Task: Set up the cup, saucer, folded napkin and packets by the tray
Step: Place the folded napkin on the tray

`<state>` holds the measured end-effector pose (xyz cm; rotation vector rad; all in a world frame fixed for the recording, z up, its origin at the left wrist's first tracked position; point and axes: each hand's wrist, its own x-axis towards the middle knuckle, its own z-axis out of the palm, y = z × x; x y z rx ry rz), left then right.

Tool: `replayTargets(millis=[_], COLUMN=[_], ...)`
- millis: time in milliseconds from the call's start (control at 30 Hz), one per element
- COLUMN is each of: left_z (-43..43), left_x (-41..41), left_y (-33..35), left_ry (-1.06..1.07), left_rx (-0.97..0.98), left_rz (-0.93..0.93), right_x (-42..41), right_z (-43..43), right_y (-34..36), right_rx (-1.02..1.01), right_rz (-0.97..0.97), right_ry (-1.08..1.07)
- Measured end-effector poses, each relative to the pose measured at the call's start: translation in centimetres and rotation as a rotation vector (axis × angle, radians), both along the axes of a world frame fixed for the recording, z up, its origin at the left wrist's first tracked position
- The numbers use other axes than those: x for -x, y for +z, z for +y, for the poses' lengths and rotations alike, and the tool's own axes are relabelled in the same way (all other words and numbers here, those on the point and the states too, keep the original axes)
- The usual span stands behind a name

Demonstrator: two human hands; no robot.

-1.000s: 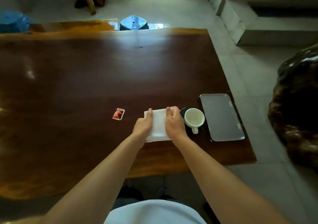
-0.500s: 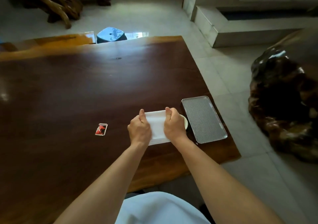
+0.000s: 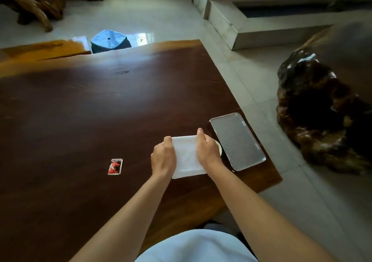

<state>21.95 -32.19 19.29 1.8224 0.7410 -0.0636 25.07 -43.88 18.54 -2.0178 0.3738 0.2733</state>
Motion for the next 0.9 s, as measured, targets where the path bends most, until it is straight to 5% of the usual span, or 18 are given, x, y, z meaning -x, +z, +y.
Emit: replayTargets(millis=[367,900], left_z=[-3.4,-20.4], left_x=[-2.5,-12.0], left_y=[-2.0,-4.1], left_ry=[-0.011,0.21], left_rx=[-0.114,-0.073], left_rz=[-0.078,-0.106], right_x=[-1.6,-12.4], right_z=[-2.9,-19.0], right_y=[-0.8,-3.5], right_rx=[0.253,0.103], right_rz=[-0.191,-0.152], right_ry=[0.034,0.176])
